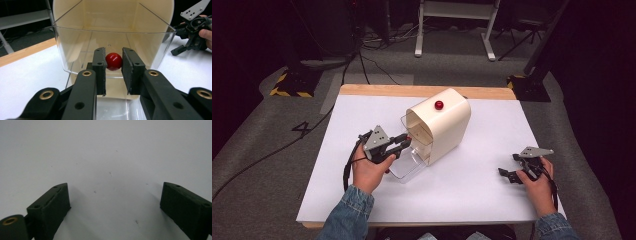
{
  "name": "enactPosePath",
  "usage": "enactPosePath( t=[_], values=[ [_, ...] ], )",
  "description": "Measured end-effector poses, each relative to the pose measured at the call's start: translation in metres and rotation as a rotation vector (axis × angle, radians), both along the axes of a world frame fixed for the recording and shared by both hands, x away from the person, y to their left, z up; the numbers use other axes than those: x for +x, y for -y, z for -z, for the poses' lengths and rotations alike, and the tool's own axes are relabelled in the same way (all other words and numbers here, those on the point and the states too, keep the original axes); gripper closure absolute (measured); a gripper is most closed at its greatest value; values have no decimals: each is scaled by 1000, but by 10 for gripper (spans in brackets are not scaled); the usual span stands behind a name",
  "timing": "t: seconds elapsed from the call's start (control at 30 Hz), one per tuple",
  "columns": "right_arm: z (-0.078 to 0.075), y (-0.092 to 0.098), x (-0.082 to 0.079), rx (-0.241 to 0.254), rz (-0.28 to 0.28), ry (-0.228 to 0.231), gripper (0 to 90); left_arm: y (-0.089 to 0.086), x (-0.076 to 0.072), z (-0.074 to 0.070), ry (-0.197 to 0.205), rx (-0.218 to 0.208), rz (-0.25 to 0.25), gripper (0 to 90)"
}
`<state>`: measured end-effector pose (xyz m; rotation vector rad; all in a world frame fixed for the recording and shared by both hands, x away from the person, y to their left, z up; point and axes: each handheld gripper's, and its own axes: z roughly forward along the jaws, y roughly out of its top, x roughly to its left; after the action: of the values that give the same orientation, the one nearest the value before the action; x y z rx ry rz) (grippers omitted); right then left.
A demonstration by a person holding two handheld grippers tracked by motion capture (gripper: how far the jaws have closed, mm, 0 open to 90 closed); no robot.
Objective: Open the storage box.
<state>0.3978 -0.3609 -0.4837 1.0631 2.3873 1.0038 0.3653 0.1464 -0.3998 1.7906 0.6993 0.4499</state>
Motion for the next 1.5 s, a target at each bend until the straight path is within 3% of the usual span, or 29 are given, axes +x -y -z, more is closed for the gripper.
enactPosePath(
  t=[0.53,0.83,1.3,1.5],
  values=[
    [0,0,0,0,0,0,89,-26,-28,-3,-1,5,-24,738],
    [0,0,0,0,0,-1,90,-35,-36,-2,-4,10,-32,737],
    [0,0,0,0,0,-1,89,-43,-39,10,-42,9,-36,734],
    [0,0,0,0,0,0,90,-50,-42,12,-51,1,-51,648]
  ],
)
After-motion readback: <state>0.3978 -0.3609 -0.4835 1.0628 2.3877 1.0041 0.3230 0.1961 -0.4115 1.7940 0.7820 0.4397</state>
